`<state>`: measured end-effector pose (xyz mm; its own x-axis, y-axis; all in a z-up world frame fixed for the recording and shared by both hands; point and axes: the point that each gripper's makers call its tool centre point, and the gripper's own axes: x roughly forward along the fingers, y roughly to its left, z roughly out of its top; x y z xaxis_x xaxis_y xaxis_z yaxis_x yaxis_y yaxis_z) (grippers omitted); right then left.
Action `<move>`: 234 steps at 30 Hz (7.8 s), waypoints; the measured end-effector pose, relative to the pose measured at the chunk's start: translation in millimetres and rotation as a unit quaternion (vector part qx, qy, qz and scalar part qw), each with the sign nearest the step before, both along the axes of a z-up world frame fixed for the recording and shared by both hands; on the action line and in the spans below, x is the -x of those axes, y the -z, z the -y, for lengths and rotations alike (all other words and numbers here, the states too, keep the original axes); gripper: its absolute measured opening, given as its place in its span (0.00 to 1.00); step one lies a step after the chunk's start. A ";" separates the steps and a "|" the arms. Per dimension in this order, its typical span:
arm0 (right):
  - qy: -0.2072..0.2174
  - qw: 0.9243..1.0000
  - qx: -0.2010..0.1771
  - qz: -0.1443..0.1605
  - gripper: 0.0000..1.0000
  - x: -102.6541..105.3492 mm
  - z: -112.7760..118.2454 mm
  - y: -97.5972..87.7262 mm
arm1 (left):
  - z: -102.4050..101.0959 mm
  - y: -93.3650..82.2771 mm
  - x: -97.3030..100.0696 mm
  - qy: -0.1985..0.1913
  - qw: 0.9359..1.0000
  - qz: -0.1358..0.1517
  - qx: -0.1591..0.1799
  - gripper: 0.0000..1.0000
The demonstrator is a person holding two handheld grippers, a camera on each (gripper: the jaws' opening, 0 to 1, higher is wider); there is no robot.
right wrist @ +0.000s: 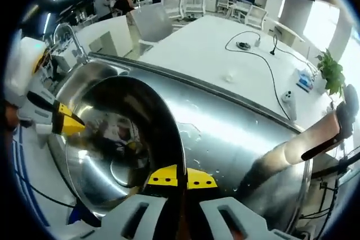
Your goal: Pick up bowl with dirty water move over sink pour dirty water into sink return bowl to place
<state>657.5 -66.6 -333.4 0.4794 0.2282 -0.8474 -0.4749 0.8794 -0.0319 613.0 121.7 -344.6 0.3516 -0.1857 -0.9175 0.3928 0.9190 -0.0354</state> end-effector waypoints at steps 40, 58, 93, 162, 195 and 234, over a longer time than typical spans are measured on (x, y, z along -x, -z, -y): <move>-0.117 0.992 -0.006 0.055 0.00 -32.1 -168.0 -21.4 | -150.6 -9.5 15.2 -0.147 0.988 0.031 0.027 0.00; -0.147 0.986 -0.013 0.080 0.00 -38.7 -240.2 -29.8 | -215.1 -14.7 21.6 -0.200 0.977 0.060 0.035 0.00; -0.173 0.940 -0.030 0.293 0.00 -60.9 -324.2 -81.4 | -301.0 -41.1 -1.6 -0.271 0.936 0.226 -0.004 0.00; -0.181 0.827 -0.055 0.529 0.00 -47.4 -346.9 -202.8 | -330.1 -137.2 -6.9 -0.308 0.843 0.441 -0.006 0.00; -0.170 0.770 -0.076 0.610 0.00 -31.3 -339.8 -254.6 | -328.2 -190.4 5.7 -0.319 0.784 0.532 -0.003 0.00; -0.162 0.765 -0.095 0.615 0.00 -28.2 -332.8 -267.5 | -324.8 -207.6 4.0 -0.310 0.775 0.550 -0.028 0.00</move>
